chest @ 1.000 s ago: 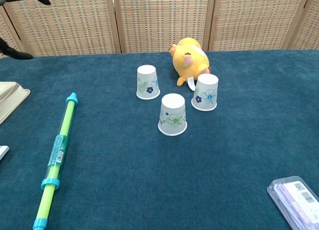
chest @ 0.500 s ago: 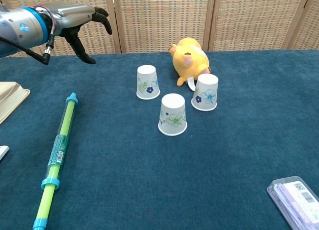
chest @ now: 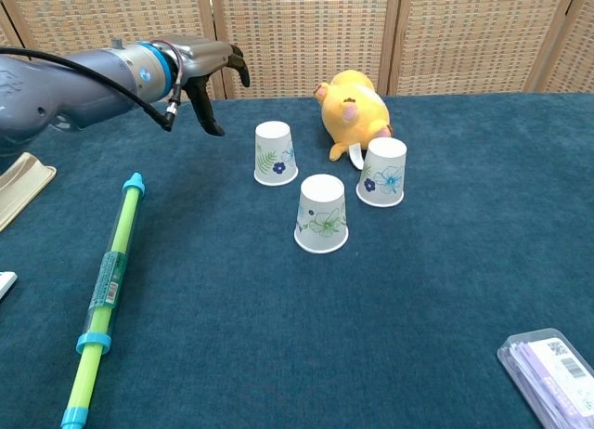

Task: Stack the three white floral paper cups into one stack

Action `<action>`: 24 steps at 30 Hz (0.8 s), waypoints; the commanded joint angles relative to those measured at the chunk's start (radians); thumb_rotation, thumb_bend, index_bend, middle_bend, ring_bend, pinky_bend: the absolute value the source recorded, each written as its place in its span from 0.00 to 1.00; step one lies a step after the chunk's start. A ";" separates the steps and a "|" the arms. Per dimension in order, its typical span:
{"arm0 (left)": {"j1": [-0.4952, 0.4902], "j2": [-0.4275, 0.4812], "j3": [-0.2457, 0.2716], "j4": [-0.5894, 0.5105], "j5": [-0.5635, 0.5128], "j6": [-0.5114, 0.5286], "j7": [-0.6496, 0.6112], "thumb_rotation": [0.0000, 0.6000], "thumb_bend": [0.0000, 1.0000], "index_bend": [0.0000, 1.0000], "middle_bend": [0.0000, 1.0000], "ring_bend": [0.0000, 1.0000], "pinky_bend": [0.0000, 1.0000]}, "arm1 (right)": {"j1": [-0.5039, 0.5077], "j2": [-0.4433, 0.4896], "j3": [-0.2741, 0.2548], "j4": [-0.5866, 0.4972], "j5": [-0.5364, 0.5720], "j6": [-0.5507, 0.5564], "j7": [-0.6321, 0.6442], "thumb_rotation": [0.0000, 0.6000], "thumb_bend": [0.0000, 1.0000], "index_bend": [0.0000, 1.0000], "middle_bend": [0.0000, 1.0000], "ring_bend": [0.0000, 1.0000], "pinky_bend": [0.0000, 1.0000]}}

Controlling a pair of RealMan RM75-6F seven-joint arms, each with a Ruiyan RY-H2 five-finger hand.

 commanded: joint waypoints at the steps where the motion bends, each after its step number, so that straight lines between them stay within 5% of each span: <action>1: -0.060 -0.060 -0.001 0.091 -0.036 -0.042 -0.001 1.00 0.23 0.21 0.00 0.00 0.09 | 0.002 -0.002 0.001 0.007 0.004 -0.008 0.008 1.00 0.13 0.00 0.00 0.00 0.00; 19: -0.234 -0.266 -0.008 0.448 -0.073 -0.185 -0.045 1.00 0.23 0.22 0.00 0.00 0.09 | 0.010 -0.010 0.011 0.059 0.035 -0.050 0.069 1.00 0.13 0.00 0.00 0.00 0.00; 24: -0.250 -0.301 -0.002 0.514 -0.069 -0.209 -0.049 1.00 0.24 0.30 0.00 0.00 0.09 | 0.010 -0.011 0.014 0.065 0.037 -0.050 0.074 1.00 0.13 0.00 0.00 0.00 0.00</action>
